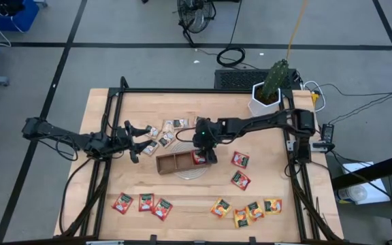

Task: Pick & Place Tea
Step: Put the red tea bag into the right section of the wood organizer

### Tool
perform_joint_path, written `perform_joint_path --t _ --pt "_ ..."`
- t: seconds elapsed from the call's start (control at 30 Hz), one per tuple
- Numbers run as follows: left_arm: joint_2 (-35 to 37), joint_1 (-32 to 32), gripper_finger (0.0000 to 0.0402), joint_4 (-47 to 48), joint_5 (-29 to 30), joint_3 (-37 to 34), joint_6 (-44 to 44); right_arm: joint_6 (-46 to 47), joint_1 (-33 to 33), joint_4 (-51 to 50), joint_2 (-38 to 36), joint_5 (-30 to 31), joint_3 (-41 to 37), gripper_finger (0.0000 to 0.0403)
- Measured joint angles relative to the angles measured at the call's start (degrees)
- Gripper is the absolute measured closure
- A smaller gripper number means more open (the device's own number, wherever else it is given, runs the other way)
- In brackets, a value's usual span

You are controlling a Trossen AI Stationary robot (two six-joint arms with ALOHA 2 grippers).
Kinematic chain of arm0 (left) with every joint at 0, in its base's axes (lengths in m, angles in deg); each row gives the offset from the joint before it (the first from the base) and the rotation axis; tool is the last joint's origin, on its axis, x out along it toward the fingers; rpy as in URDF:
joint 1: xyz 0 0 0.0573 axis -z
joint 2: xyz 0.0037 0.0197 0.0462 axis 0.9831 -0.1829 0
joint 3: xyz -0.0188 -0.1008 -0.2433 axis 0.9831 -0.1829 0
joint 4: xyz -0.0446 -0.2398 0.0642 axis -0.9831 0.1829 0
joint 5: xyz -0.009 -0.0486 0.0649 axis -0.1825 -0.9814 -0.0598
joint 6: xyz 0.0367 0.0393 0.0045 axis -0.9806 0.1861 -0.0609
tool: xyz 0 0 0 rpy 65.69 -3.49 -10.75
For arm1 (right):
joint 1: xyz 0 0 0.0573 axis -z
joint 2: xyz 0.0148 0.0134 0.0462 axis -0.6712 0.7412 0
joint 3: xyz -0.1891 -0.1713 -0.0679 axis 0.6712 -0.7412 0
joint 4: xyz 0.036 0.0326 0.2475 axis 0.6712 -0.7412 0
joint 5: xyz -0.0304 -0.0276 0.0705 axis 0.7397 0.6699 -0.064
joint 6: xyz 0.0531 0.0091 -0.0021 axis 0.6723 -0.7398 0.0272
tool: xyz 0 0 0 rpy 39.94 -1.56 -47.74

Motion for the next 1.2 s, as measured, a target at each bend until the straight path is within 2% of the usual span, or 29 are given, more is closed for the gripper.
perform_joint_path --t 0.2,0.37,0.5,0.7,0.8,0.93,1.2 --pt "0.00 0.00 0.0163 -0.02 0.02 0.00 0.00 0.04 -0.85 0.43 -0.09 0.07 0.01 0.0226" --pt "0.00 0.01 0.0162 0.00 0.00 0.00 0.00 -0.29 -0.96 1.21 -0.49 1.16 0.10 0.0255" --pt "0.00 -0.01 0.0162 0.00 0.02 0.00 0.00 -1.67 -1.18 0.83 -0.45 4.63 0.07 0.0298" --pt "0.00 0.01 0.0162 0.01 0.01 0.00 0.00 -2.75 -1.21 1.07 -0.47 5.14 0.07 0.0382" --pt "0.00 -0.01 0.0162 0.02 0.00 -0.02 0.00 -2.77 -1.30 1.11 -0.47 6.07 0.07 0.0384" --pt "0.00 0.00 0.0162 0.01 0.01 -0.01 0.00 -2.99 -2.23 1.15 -0.47 9.96 0.07 0.0368" --pt "0.00 0.01 0.0163 0.02 0.02 0.00 0.00 -4.45 -4.10 1.62 -1.24 12.69 0.05 0.0386"
